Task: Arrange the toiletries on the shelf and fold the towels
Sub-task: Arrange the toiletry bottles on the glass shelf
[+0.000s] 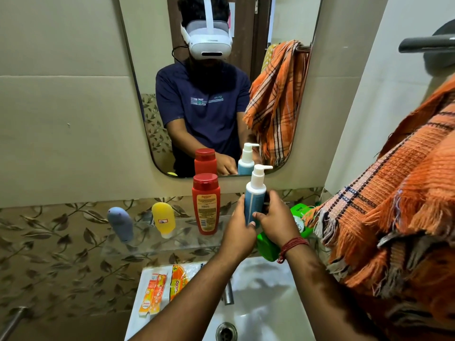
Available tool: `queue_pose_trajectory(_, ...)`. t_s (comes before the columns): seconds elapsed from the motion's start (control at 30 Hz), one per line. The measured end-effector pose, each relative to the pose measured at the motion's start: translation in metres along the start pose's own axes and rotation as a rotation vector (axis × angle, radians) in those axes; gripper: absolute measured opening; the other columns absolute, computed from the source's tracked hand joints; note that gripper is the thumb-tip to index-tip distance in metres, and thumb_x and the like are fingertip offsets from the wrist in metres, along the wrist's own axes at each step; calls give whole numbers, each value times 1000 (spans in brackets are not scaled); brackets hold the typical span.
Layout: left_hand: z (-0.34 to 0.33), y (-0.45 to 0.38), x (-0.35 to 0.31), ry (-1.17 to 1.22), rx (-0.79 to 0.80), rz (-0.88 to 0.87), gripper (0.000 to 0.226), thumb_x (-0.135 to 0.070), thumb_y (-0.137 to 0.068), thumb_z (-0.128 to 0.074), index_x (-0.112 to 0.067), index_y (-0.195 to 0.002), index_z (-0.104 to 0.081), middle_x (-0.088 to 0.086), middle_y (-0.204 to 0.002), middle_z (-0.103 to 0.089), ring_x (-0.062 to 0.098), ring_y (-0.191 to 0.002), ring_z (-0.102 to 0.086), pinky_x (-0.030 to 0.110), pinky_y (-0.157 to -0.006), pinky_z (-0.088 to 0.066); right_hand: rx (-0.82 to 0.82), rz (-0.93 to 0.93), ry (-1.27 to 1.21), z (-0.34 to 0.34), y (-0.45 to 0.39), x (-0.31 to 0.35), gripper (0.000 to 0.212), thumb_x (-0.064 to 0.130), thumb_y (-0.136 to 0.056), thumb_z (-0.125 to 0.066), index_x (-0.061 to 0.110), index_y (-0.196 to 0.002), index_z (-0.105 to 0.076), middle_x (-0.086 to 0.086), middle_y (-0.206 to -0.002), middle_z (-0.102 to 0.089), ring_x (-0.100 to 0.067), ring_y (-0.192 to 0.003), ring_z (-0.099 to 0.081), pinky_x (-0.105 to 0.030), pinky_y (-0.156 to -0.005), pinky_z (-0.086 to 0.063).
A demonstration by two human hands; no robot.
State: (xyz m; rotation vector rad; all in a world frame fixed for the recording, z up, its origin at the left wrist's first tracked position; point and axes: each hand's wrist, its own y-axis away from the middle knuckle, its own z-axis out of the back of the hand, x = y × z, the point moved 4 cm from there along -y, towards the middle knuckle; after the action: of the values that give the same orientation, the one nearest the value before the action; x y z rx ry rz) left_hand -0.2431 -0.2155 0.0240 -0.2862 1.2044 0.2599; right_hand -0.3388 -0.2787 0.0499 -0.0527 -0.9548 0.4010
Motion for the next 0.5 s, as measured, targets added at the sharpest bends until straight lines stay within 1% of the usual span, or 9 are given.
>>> queue_pose_trajectory(0.1,0,0,0,-4,-1,-7,75,-1,-96,-51,-34,-156,-22,-1,-157,-41,18,-143,-42,47,-116,-40,10,-5,15,-1,0,-2,51,4,-82,-72,12,-127,-49,-10,-131,-61,-26,-119,-59,-34,-96,-47)
queue_pose_trajectory(0.17,0,0,0,-5,-3,-7,74,-1,-96,-51,-33,-156,-22,0,-157,-41,19,-143,-42,47,-116,-39,23,-4,34,-3,-1,-3,54,4,-82,-72,13,-129,-47,-11,-132,-60,-27,-120,-59,-38,-99,-48)
queue_pose_trajectory(0.23,0,-1,2,-11,-9,-7,73,-2,-96,-52,-32,-156,-23,0,-157,-42,20,-142,-42,47,-115,-40,39,3,63,-4,-2,-4,53,5,-82,-72,13,-128,-47,-11,-132,-61,-27,-119,-59,-41,-99,-49)
queue_pose_trajectory(0.5,-2,-3,6,-19,-9,5,74,-1,-96,-52,-33,-156,-22,1,-157,-42,20,-141,-44,48,-112,-44,63,-1,126,-4,-4,-4,53,7,-84,-71,13,-129,-46,-10,-133,-59,-28,-121,-58,-42,-101,-48)
